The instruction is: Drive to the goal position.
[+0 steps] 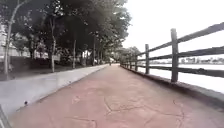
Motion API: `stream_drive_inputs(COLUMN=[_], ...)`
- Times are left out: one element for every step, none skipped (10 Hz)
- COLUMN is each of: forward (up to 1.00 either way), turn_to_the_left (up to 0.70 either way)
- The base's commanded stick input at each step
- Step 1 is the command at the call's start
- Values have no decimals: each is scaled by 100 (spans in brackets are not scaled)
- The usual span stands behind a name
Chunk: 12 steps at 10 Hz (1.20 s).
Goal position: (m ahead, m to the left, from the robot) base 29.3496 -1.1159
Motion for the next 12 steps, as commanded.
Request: stream_drive_inputs(forward=[100, 100, 100, 100, 100, 100, 100, 100, 100, 100, 100, 100], turn_to_the_left=[0, 0, 0, 0, 0, 0, 0, 0, 0, 0, 0, 0])
